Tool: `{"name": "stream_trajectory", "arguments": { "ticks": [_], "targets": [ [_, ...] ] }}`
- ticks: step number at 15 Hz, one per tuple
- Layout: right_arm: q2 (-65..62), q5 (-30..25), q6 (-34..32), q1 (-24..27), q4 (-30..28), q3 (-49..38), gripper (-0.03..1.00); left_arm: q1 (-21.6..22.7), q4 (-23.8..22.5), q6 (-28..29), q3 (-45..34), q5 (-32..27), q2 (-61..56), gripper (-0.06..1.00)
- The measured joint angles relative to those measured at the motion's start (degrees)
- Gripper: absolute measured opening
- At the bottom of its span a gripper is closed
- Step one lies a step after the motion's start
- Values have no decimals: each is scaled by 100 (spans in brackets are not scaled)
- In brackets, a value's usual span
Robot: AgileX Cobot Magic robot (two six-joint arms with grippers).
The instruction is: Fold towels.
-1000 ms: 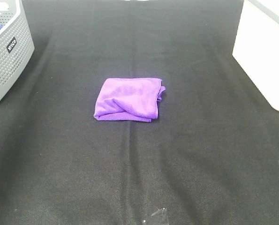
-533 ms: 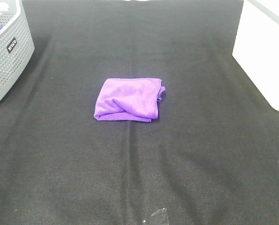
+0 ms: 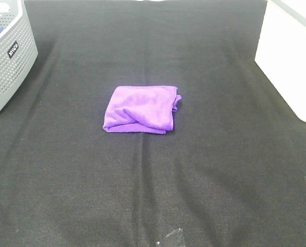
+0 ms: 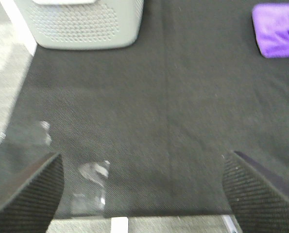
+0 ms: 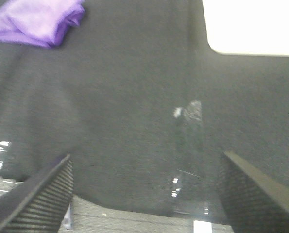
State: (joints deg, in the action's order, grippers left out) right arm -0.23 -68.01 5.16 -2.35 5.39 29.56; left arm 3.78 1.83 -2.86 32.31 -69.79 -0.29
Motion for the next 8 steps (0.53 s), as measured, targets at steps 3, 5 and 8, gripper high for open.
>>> {"name": "stream_trajectory", "arguments": {
  "ticks": [3,5,8],
  "targets": [
    [0,390,6,0,-103,-321,78,0,57,-11,-241,630,0,83],
    [0,418,0,-6,-115,-327,78,0,69,-23,-264,693,0,83],
    [0,424,0,-6,-115,-327,78,-6,69,-23,-264,710,0,83]
  ]
}}
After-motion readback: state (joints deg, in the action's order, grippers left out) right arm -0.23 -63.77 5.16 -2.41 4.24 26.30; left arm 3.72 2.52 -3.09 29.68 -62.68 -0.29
